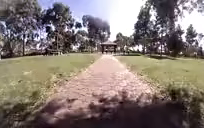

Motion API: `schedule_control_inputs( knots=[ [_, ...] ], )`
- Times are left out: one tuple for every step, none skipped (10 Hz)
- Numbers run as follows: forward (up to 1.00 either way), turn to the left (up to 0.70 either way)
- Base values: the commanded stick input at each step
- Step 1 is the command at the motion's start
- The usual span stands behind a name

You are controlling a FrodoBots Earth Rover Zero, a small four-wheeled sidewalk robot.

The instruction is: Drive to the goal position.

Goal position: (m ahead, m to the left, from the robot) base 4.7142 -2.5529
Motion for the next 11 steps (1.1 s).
schedule_control_inputs(
  knots=[
    [0.7,0.0],
    [0.7,0.0],
    [0.7,0.0],
    [0.7,0.0],
    [0.7,0.0],
    [0.7,0.0],
    [0.7,0.0],
    [0.7,0.0],
    [0.7,0.0],
    [0.7,0.0],
    [0.7,0.0]
  ],
)
